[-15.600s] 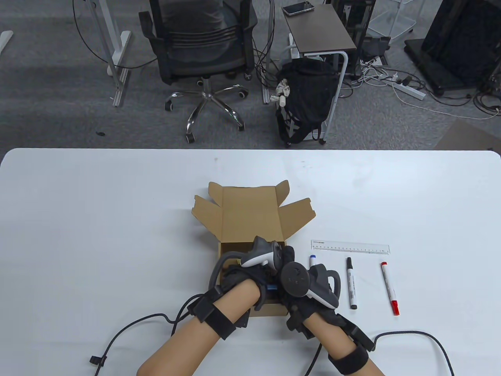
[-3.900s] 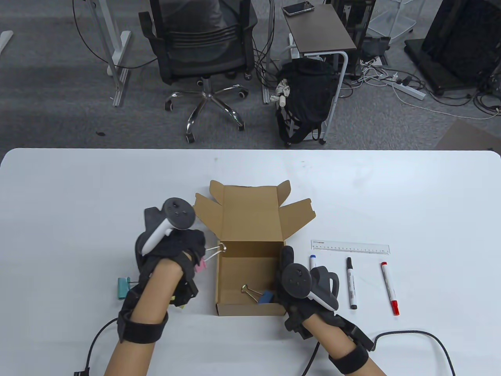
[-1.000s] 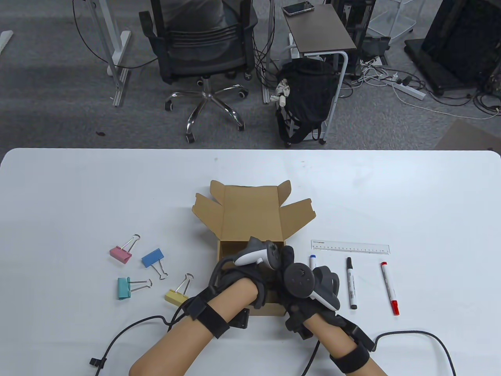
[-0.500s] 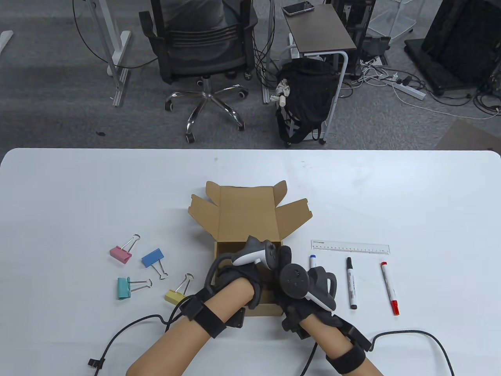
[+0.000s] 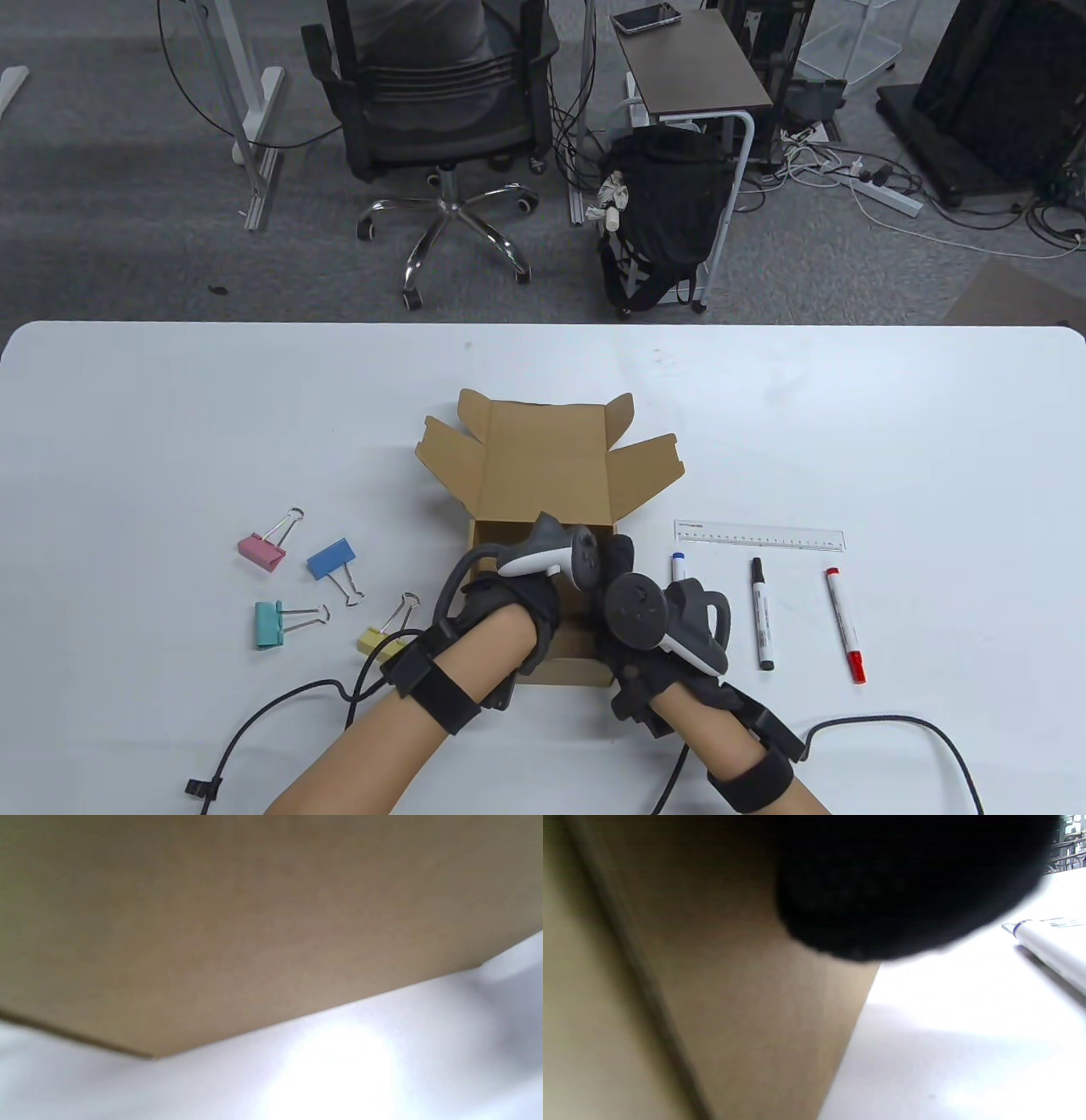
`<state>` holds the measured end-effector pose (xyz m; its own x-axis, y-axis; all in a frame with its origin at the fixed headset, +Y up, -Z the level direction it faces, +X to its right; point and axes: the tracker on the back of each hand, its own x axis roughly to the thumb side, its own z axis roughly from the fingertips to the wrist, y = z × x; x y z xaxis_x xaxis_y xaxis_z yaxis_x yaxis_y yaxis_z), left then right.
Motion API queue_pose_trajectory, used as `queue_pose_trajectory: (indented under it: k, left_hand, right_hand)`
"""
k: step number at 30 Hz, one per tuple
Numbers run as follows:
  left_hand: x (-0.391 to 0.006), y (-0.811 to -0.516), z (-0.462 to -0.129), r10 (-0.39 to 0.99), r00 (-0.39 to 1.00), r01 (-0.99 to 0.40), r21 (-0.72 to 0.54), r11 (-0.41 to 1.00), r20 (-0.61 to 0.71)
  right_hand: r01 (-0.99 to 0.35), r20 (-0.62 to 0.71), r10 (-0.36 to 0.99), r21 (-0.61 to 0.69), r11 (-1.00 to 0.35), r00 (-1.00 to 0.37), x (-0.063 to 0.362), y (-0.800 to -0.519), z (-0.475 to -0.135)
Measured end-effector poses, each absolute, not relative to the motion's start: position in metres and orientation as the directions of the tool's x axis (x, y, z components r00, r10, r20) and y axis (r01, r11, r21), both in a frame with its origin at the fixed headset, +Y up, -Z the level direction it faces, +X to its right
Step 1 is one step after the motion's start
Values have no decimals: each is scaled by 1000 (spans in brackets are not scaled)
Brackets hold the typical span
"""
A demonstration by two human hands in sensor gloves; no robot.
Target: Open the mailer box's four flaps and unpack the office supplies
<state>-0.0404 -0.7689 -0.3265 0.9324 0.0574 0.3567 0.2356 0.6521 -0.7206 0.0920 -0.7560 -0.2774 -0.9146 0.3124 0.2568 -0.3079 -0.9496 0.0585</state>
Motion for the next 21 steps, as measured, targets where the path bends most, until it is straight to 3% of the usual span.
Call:
queue_pose_trajectory:
  k: [2, 7, 9, 12, 15, 19, 21]
  left_hand:
    - [-43, -761, -329, 119, 925, 184, -700, 690, 360]
    - [-74, -701, -340, 380, 882, -183, -538, 823, 281]
    - [-100, -674, -341, 517, 816, -376, -443, 814, 258]
    - [-159, -644, -337, 721, 658, -679, -243, 692, 217]
    - [-224, -642, -331, 772, 618, -779, -18, 627, 149]
    - [-287, -671, -334, 765, 641, -754, 136, 642, -60]
    - [-300, -687, -344, 727, 669, -710, 160, 686, -151]
  right_hand:
    - [-312, 256, 316, 58, -948, -913, 93, -756, -277]
    - [-313, 258, 318, 59, -948, -912, 93, -756, -277]
    - [-310, 260, 315, 59, -949, -913, 92, -756, -278]
    - [-310, 261, 314, 60, -949, -913, 92, -756, -278]
    - [-310, 261, 315, 60, -949, -912, 92, -756, -278]
    - [-310, 263, 315, 61, -949, -912, 92, -756, -278]
    - [-312, 263, 317, 62, -948, -911, 92, -756, -278]
